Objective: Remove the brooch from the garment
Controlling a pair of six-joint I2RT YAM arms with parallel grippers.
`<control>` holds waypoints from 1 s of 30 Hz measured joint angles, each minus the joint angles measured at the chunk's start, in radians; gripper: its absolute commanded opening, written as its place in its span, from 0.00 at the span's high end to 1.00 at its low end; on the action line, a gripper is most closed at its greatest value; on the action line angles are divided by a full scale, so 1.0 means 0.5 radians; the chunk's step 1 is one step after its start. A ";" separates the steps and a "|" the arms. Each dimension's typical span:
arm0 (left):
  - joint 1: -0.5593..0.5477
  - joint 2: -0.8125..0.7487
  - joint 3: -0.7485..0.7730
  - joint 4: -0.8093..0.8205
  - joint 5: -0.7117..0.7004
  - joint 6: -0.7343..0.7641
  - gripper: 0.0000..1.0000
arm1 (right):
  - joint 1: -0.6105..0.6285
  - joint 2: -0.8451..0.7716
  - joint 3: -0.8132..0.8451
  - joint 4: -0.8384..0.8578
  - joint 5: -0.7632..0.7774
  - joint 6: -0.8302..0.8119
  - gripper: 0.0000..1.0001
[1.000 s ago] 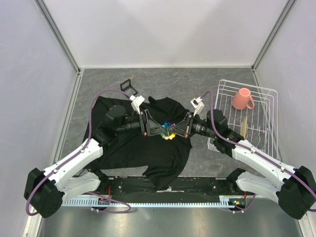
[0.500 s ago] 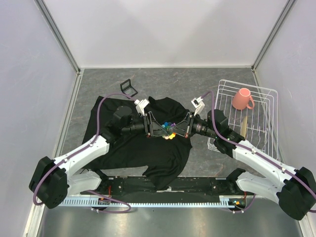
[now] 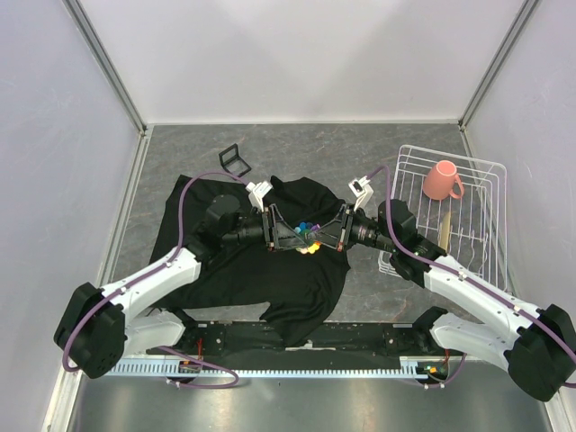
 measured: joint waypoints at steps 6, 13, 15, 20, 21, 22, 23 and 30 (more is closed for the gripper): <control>0.000 0.001 -0.007 0.015 0.000 -0.017 0.52 | 0.000 -0.001 0.000 0.001 0.001 0.000 1.00; -0.002 0.013 -0.008 0.050 0.001 -0.037 0.50 | 0.000 -0.001 0.000 0.006 0.001 0.000 1.00; -0.002 0.014 -0.008 0.055 0.002 -0.040 0.51 | 0.000 -0.001 0.000 0.007 0.001 0.000 1.00; -0.002 0.034 -0.008 0.062 0.002 -0.055 0.57 | 0.000 -0.003 0.000 0.005 0.002 -0.002 1.00; -0.002 0.037 -0.008 0.062 0.002 -0.060 0.58 | 0.000 -0.005 0.000 0.003 0.003 -0.007 1.00; -0.002 0.038 -0.008 0.063 0.002 -0.061 0.60 | 0.000 -0.006 0.000 -0.002 0.006 -0.009 1.00; -0.002 0.039 -0.008 0.066 0.002 -0.064 0.60 | 0.000 -0.008 0.000 -0.004 0.008 -0.011 1.00; -0.002 0.039 -0.008 0.088 0.006 -0.067 0.63 | 0.000 -0.018 0.000 -0.004 0.016 -0.020 1.00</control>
